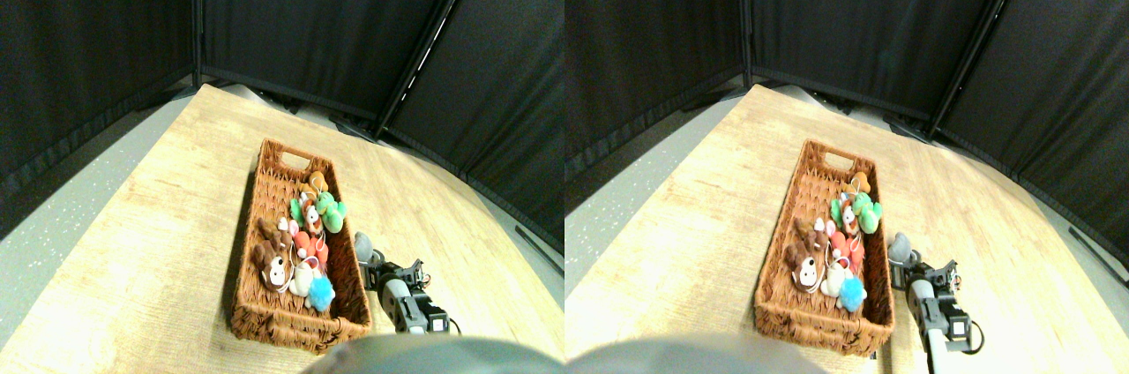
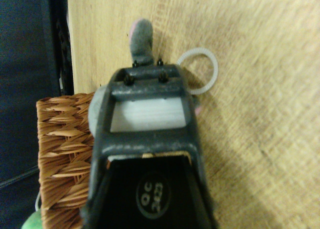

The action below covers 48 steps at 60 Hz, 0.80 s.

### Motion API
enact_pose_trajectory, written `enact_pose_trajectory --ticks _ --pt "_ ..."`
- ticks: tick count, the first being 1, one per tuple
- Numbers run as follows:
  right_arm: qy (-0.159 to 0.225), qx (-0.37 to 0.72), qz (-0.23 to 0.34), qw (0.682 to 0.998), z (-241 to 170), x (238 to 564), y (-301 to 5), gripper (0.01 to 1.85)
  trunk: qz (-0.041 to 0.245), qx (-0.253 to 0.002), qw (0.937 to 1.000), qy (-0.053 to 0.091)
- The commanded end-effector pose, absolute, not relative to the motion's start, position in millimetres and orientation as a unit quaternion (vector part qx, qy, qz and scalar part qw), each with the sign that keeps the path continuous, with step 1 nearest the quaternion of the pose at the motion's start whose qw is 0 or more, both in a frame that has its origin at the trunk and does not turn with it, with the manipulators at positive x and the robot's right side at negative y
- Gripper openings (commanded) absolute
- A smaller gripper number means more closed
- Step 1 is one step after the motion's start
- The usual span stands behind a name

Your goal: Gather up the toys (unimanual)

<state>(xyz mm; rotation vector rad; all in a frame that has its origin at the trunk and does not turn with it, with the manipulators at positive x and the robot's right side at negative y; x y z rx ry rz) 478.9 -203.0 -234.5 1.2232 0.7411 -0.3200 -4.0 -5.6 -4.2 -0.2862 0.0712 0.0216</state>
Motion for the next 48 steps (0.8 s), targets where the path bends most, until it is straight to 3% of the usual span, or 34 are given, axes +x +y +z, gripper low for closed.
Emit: enact_pose_trajectory --ticks 1,18,39,48 --pt "0.334 0.561 -0.125 0.747 -235.1 481.2 -198.9 0.5 0.019 -0.156 0.9865 0.045" --pt "0.339 0.555 -0.131 0.748 -237.6 487.4 -193.2 0.59 0.018 -0.155 0.9868 0.044" --pt "0.325 0.529 -0.129 0.773 -234.3 506.6 -201.0 0.67 0.014 -0.149 0.9877 0.045" --pt "0.32 0.514 -0.119 0.787 -235.0 510.8 -204.4 0.58 0.012 -0.147 0.9881 0.045"
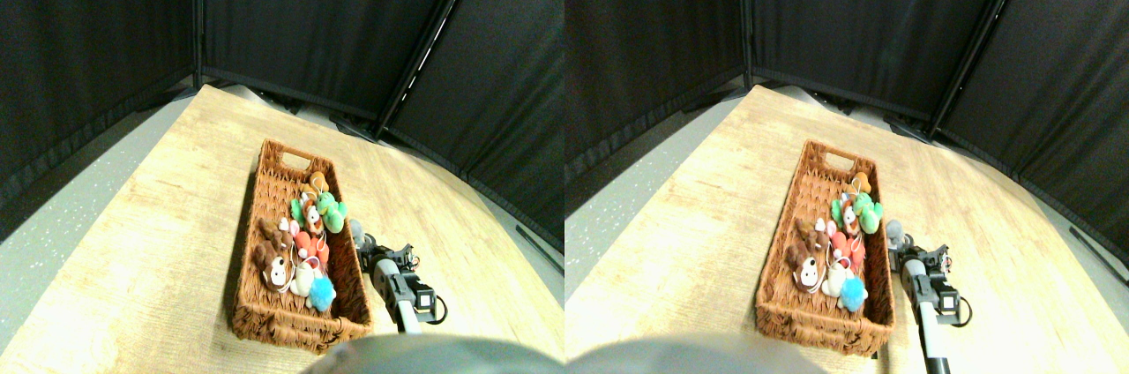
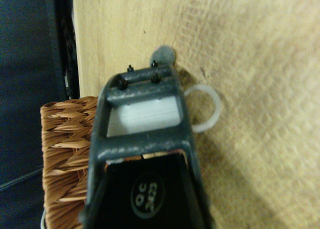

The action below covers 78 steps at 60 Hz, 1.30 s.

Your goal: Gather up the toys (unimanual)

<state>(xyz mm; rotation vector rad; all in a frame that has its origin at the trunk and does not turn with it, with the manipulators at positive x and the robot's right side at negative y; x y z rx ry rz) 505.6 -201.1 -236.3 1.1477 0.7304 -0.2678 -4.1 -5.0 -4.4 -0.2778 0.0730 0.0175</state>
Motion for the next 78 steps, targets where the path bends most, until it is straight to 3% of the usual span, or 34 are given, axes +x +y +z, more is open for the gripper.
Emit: enact_pose_trajectory --ticks 1,4,6,7,10,15,33,46,60,63,68,71,78 --pt "0.32 0.514 -0.119 0.787 -235.0 510.8 -204.4 0.58 0.012 -0.147 0.9881 0.045" --pt "0.313 0.515 -0.124 0.788 -235.6 511.6 -205.1 0.51 0.012 -0.146 0.9882 0.045" --pt "0.303 0.52 -0.135 0.787 -236.4 511.7 -205.4 0.34 0.012 -0.146 0.9882 0.045" --pt "0.297 0.518 -0.134 0.791 -237.4 512.0 -205.4 0.16 0.012 -0.146 0.9882 0.045" --pt "0.277 0.513 -0.128 0.802 -241.7 513.5 -207.0 0.06 0.013 -0.145 0.9884 0.045" --pt "0.27 0.48 -0.127 0.825 -242.9 514.5 -208.7 0.06 0.012 -0.143 0.9886 0.044" --pt "0.248 0.475 -0.128 0.834 -238.5 520.3 -216.5 0.06 0.009 -0.14 0.9892 0.043" --pt "0.207 0.486 -0.138 0.838 -226.6 532.1 -231.2 0.06 0.005 -0.134 0.99 0.043" --pt "0.101 0.444 -0.102 0.885 -180.6 547.6 -235.1 0.06 -0.001 -0.13 0.9905 0.044" --pt "0.088 0.458 -0.099 0.879 -172.8 550.2 -232.9 0.06 -0.001 -0.13 0.9905 0.044" --pt "0.084 0.479 -0.074 0.87 -160.8 554.7 -228.8 0.06 0.001 -0.131 0.9906 0.041" --pt "0.073 0.447 -0.056 0.89 -153.8 556.5 -225.1 0.06 0.003 -0.133 0.9903 0.041" --pt "0.061 0.424 -0.044 0.903 -143.9 558.4 -216.9 0.06 0.005 -0.137 0.9899 0.038"
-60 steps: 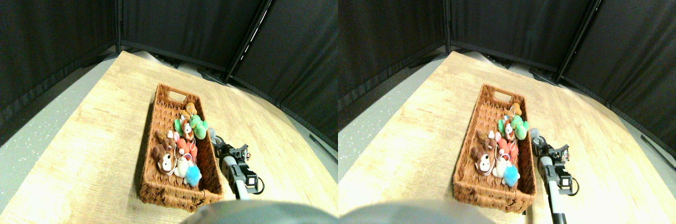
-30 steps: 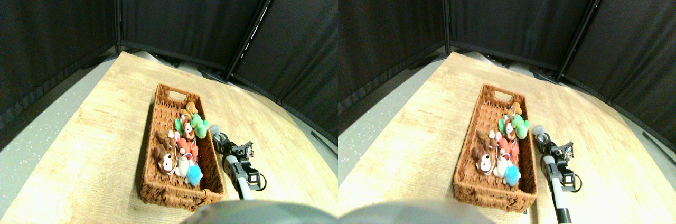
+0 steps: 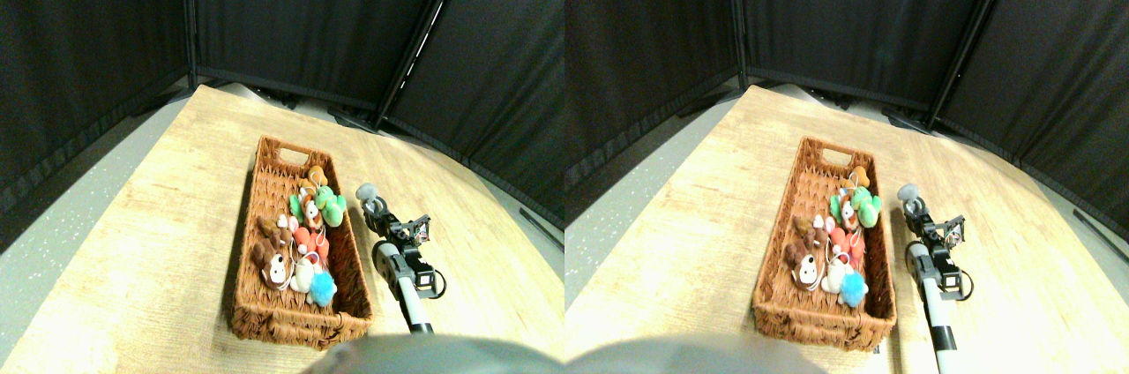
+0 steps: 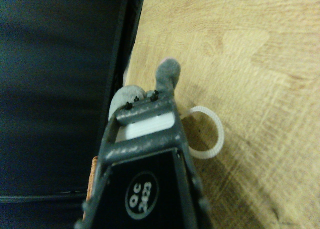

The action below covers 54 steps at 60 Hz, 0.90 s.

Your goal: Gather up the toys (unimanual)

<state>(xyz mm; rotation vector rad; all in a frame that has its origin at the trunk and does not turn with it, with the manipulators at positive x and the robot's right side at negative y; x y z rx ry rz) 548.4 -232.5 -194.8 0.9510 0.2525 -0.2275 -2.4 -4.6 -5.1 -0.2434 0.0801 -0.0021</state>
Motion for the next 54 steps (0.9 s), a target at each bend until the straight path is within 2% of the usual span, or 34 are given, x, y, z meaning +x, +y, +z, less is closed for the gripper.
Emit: enact_pose_trajectory --ticks 1,14,28,45,54 --pt "0.062 0.428 -0.043 0.901 -142.1 558.6 -214.7 0.06 0.005 -0.139 0.9897 0.035" --pt "0.069 0.428 -0.014 0.901 -126.6 559.8 -192.5 0.06 0.007 -0.146 0.9888 0.03" --pt "0.08 0.422 0.023 0.903 -114.0 565.4 -183.7 0.06 0.009 -0.151 0.9882 0.023" --pt "0.075 0.406 0.031 0.91 -98.4 567.3 -174.9 0.06 0.011 -0.158 0.9873 0.014" --pt "0.085 0.424 0.034 0.901 -96.5 565.3 -169.7 0.06 0.016 -0.164 0.9863 0.01"
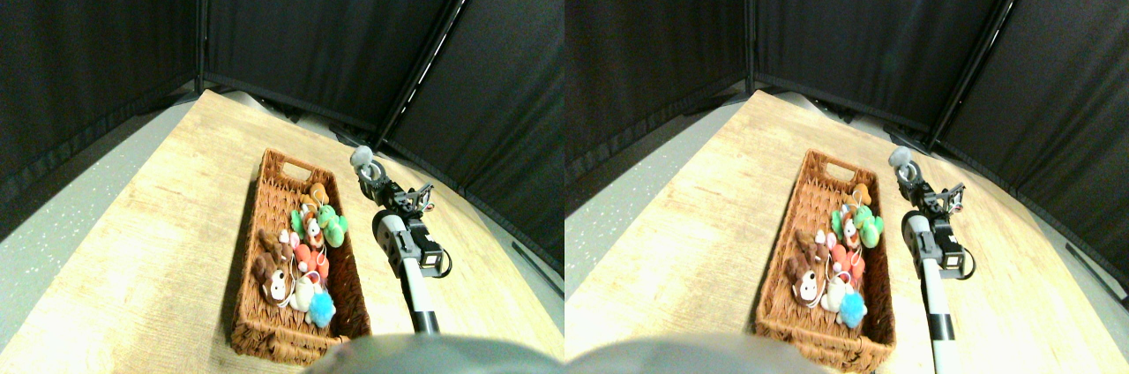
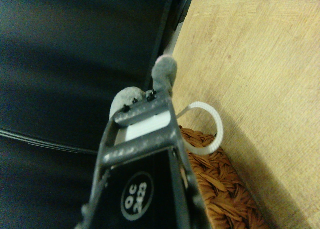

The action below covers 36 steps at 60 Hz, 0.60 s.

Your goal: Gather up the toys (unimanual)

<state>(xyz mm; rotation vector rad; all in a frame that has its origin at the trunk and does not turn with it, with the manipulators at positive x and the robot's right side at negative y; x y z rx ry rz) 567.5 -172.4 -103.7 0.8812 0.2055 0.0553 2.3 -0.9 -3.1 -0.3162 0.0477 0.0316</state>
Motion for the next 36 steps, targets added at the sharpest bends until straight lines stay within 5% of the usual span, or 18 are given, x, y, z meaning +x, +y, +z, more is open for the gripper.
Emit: enact_pose_trajectory --ticks 1,36 --pt "0.085 0.426 0.033 0.9 -96.5 565.0 -169.1 0.06 0.016 -0.165 0.9861 0.01" --pt "0.145 0.418 0.056 0.895 -108.5 557.4 -117.1 0.06 0.049 -0.211 0.9762 0.001"
